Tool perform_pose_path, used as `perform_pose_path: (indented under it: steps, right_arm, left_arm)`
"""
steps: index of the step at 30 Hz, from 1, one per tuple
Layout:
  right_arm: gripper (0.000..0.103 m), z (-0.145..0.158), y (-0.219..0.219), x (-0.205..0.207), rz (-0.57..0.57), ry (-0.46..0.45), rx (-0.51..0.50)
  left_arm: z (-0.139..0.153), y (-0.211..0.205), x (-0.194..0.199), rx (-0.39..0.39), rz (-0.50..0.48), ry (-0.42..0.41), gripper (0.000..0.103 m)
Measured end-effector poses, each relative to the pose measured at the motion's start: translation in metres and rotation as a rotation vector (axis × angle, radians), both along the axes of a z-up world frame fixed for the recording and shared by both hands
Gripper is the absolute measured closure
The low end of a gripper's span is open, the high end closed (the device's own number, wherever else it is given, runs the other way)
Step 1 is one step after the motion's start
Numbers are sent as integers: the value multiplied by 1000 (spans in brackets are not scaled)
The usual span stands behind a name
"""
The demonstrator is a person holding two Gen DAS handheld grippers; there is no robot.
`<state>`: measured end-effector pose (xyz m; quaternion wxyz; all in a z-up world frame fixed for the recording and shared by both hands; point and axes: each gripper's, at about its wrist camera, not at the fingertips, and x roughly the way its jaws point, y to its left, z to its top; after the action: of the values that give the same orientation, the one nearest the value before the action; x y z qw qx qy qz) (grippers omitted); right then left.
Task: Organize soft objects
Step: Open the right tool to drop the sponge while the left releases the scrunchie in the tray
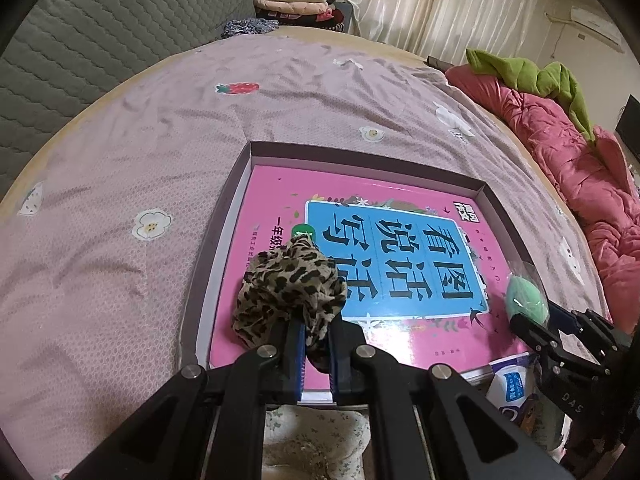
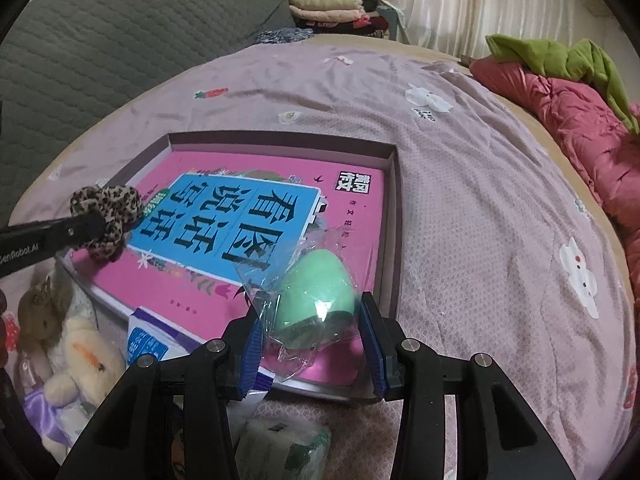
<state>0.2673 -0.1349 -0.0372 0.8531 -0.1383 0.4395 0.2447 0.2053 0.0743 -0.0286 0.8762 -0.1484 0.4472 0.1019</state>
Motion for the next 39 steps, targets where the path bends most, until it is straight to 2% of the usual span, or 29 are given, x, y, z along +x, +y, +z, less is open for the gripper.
perform_pose_path:
  steps: [7, 17, 19, 26, 35, 39]
  right_arm:
    - [56, 0, -1, -2, 8, -6, -7]
    - [52, 3, -9, -2, 11, -5, 52]
    - [48, 5, -9, -4, 15, -14, 64]
    - [45, 14, -9, -10, 31, -69, 94]
    - [42, 23, -18, -13, 19, -107, 154]
    - [40, 25, -23, -11, 5, -112, 180]
  left_arm:
    - [-4, 0, 0, -2, 3, -2, 94]
    - [-5, -1, 0, -13, 1, -3, 93]
    - [-6, -2, 1, -12, 0, -2, 93]
    - [-8, -4, 3, -21, -8, 19, 92]
    - [-9, -2, 2, -70, -5, 40, 76]
    - [-7, -5, 1, -63, -16, 40, 60]
